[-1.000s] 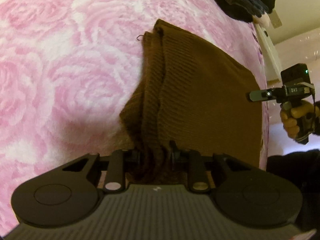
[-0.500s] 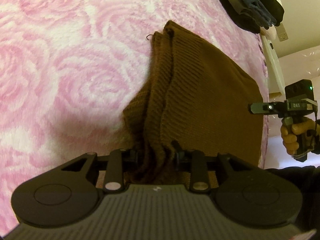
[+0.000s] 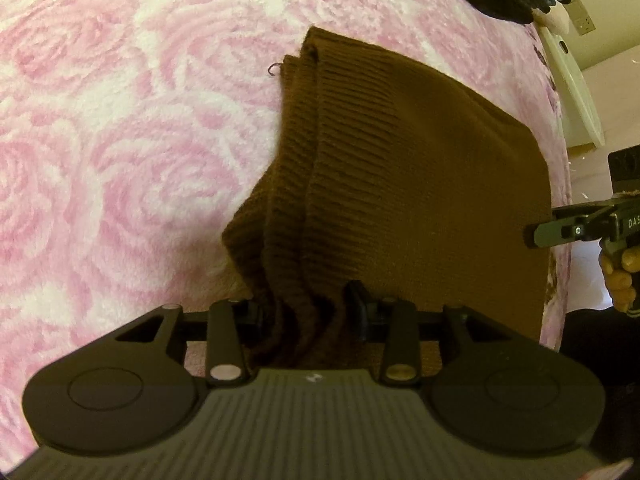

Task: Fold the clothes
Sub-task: 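Lift the folded brown vest off the pink sheet with both tools, then carry the folded vest with both tools toward the dark clothes stack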

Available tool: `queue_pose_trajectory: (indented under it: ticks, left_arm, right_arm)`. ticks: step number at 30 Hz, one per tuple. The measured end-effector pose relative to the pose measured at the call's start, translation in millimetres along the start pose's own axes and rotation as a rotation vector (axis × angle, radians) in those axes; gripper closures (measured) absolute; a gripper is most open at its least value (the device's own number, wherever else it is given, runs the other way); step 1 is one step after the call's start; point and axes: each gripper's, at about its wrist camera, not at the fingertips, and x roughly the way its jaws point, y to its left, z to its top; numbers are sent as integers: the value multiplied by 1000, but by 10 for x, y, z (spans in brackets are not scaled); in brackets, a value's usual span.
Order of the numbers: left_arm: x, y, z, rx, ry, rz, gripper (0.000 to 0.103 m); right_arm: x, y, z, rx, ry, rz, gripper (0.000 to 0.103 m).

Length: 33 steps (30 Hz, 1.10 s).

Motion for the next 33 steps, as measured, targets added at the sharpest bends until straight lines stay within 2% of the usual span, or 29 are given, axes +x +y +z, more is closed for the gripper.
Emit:
queue_pose_trajectory:
  ticks: [14,16,19,20,21,23,28,33]
  left_arm:
    - [-7,-58,-16,34,-12,26,67]
    - [-11,-53,-39,35,-26,22,69]
    - [-41,-55,-104,36,-66,6,81]
    - [-62,-47,-129,21,-83,2,83]
    - [-84,-46,-155,10,-98,-1,84]
    - [-149,-48,-207,-15,-130,-10,85]
    - [-378,-107,-316,-81,-205,-42,86]
    - [-620,-389,-348,-120,-285,-55,86]
  right_arm:
    - [199,93,173,9,-23,30,21]
    - [223,93,194,13,-26,29,23]
    - [228,67,222,27,-26,19,46]
    - [213,41,241,39,-21,21,64]
    - [198,14,259,50,-16,22,71]
    - [157,8,299,47,-4,28,78]
    - [-36,331,431,-94,13,46,82]
    - [-367,662,587,-221,-4,48,82]
